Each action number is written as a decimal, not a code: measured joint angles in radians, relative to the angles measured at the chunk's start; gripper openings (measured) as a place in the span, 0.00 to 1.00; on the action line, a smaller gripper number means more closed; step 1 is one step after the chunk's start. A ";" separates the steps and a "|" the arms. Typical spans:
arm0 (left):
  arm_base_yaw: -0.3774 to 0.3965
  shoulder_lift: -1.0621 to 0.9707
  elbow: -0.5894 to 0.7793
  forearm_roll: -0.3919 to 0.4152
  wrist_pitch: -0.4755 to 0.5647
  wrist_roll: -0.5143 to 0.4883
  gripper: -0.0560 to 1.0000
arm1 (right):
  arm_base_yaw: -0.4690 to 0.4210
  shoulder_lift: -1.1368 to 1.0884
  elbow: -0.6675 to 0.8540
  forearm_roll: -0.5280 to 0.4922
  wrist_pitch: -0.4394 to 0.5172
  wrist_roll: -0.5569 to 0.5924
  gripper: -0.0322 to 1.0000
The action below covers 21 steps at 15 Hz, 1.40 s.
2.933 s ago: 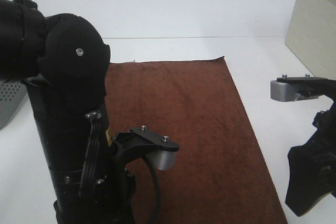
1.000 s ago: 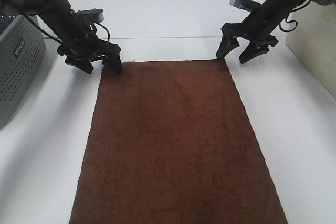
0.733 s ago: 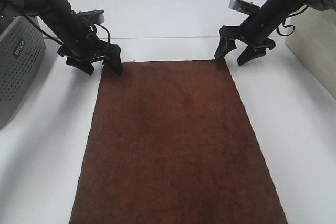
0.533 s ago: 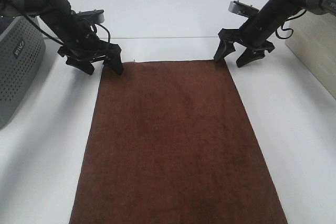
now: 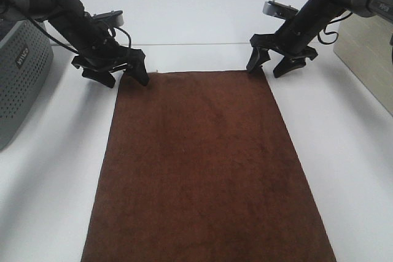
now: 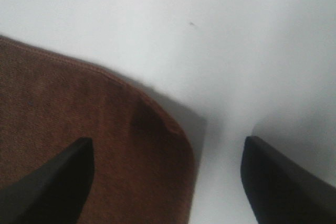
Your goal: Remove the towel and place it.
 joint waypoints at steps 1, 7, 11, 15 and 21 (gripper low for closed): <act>-0.007 0.006 -0.005 -0.011 -0.013 0.000 0.81 | 0.017 0.006 -0.002 0.002 -0.006 0.000 0.76; -0.032 0.020 -0.006 -0.014 -0.083 0.000 0.53 | 0.047 0.020 -0.012 -0.012 -0.026 0.000 0.61; -0.032 0.028 -0.006 0.003 -0.094 0.047 0.07 | 0.047 0.028 -0.012 -0.030 -0.024 0.001 0.18; -0.032 0.028 -0.006 0.005 -0.097 0.058 0.05 | 0.047 0.029 -0.012 -0.028 -0.024 0.003 0.04; -0.035 0.036 -0.042 0.028 -0.212 0.095 0.05 | 0.050 0.066 -0.120 -0.078 -0.091 0.003 0.04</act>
